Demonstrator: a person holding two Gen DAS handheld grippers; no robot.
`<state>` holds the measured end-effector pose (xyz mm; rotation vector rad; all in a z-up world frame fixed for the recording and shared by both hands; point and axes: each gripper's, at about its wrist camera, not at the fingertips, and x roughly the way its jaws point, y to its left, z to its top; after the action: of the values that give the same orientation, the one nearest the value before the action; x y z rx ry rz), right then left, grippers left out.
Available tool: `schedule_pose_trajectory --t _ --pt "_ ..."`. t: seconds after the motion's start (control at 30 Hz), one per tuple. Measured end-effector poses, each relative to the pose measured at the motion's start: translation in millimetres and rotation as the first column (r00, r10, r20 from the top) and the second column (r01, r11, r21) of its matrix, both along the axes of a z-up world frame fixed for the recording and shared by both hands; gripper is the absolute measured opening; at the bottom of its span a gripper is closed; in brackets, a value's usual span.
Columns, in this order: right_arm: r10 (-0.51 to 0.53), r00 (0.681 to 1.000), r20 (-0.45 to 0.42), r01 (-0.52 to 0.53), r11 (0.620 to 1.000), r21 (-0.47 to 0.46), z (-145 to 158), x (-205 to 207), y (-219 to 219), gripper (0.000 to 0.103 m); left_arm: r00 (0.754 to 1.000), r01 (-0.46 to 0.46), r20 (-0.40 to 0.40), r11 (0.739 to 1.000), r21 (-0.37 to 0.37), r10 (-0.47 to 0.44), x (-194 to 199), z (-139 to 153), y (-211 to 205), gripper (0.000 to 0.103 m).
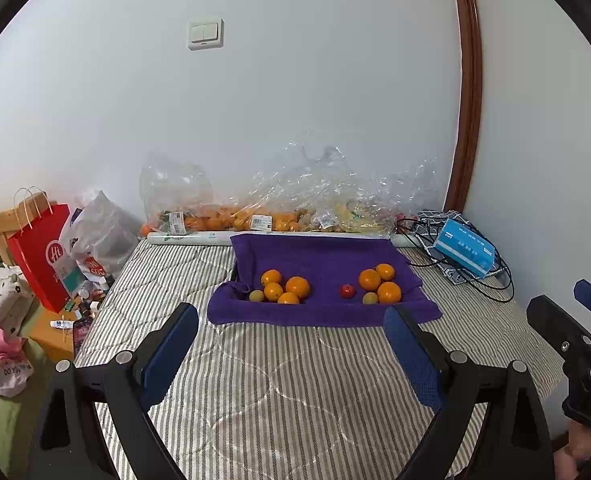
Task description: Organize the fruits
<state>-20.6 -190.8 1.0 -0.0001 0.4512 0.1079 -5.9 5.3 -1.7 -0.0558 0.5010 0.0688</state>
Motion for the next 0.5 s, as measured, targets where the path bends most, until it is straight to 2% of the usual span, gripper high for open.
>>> schedule_pose_trajectory --t 0.5 --pt "0.002 1.0 -0.001 -0.002 1.0 0.0 -0.5 -0.3 -0.8 0.103 1.0 0.001 0.002 1.0 0.002 -0.001 -0.5 0.8 1.6 0.094"
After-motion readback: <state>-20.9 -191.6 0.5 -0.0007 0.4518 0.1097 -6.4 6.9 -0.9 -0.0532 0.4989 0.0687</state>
